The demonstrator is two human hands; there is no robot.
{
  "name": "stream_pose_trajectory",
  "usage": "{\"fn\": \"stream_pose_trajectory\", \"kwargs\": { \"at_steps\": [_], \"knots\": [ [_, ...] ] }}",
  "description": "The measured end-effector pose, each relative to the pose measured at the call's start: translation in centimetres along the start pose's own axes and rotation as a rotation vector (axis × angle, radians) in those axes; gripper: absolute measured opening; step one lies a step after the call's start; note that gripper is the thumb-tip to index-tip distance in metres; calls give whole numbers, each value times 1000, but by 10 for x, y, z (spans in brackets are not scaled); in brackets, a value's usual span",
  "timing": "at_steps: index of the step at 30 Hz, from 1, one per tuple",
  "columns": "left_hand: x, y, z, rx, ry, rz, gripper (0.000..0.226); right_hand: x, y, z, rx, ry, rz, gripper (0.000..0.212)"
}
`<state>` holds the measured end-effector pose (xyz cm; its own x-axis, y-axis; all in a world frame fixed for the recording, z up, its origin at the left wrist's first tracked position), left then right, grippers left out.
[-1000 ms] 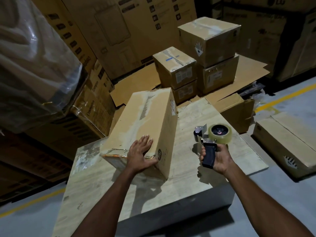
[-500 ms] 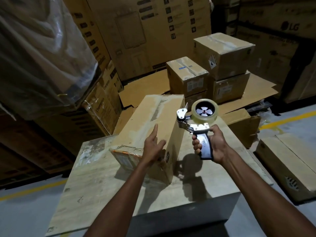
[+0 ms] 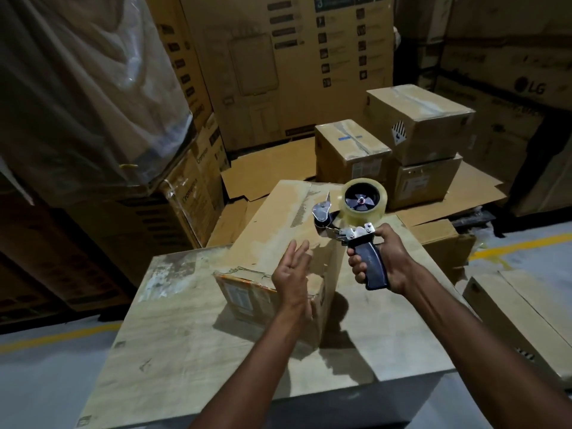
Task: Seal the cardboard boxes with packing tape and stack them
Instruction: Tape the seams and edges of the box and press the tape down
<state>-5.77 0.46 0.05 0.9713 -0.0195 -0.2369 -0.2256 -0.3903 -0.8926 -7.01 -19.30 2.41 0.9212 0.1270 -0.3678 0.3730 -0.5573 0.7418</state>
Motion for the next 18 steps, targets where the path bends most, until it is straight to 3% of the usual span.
{"fn": "stream_pose_trajectory", "kwargs": {
  "at_steps": [3,7,11,15,18],
  "knots": [
    [11,-9,7,-393,-45,219,80,4,2,-16,-124,-5,11,58],
    [28,-33,15,-460,-144,315,88,7,0,-40,-259,-13,41,61],
    [47,-53,27,-431,-188,428,67,11,-2,-57,-319,3,63,63],
    [60,-63,42,-328,-162,511,16,17,0,-67,-349,11,57,65],
    [68,-66,54,-200,-130,600,12,20,1,-71,-379,23,48,63]
  ]
}}
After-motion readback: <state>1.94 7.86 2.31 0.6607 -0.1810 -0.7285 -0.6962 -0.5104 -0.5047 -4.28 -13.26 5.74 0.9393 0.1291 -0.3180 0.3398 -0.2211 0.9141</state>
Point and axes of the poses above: each hand's wrist, its own x-axis towards the middle knuckle, its own z-axis out of the back of the hand, y = z × x, the point moved 1 cm from there along x, towards the middle knuckle, and after that the axes turned 7 degrees about z, right-handed, at the moved point
